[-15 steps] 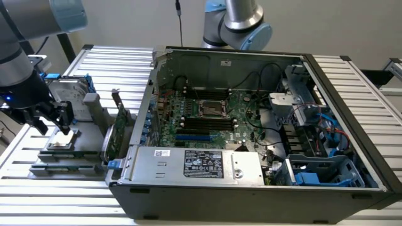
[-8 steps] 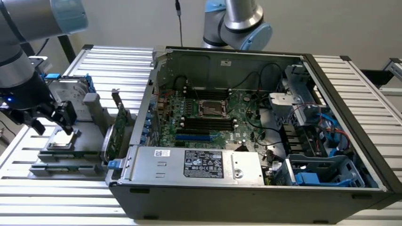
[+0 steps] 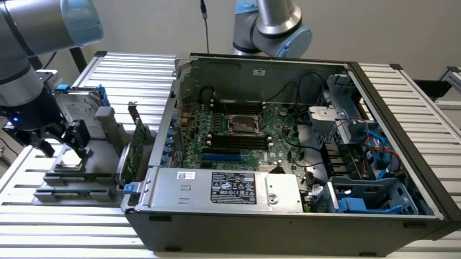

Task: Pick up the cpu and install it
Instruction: 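Pick up the cpu and move it towards the insertion slot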

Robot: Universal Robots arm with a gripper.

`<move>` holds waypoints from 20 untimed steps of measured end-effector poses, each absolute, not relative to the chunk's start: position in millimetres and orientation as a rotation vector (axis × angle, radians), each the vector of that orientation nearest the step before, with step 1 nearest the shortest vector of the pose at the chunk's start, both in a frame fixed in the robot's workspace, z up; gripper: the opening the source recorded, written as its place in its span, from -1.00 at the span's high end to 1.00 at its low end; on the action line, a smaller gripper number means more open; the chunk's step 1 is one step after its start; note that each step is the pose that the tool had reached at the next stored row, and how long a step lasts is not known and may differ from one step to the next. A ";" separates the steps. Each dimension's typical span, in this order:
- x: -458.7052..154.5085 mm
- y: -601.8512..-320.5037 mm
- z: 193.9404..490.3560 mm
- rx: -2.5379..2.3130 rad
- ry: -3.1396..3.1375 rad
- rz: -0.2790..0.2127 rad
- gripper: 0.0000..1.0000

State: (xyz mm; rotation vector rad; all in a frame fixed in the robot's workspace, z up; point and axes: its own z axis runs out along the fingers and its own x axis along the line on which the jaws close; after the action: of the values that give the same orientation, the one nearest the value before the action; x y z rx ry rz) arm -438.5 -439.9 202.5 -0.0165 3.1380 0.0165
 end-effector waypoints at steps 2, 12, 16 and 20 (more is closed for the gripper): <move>-438.4 -439.9 202.1 -0.017 3.137 0.022 -0.47; -438.4 -439.9 198.1 -0.017 3.137 0.025 -0.47; -438.4 -439.9 195.7 -0.017 3.137 0.025 -0.47; -438.4 -439.9 193.9 -0.017 3.137 0.026 -0.47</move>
State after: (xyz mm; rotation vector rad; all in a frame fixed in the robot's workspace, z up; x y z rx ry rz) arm -438.4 -439.9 193.9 -0.0166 3.1368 0.0255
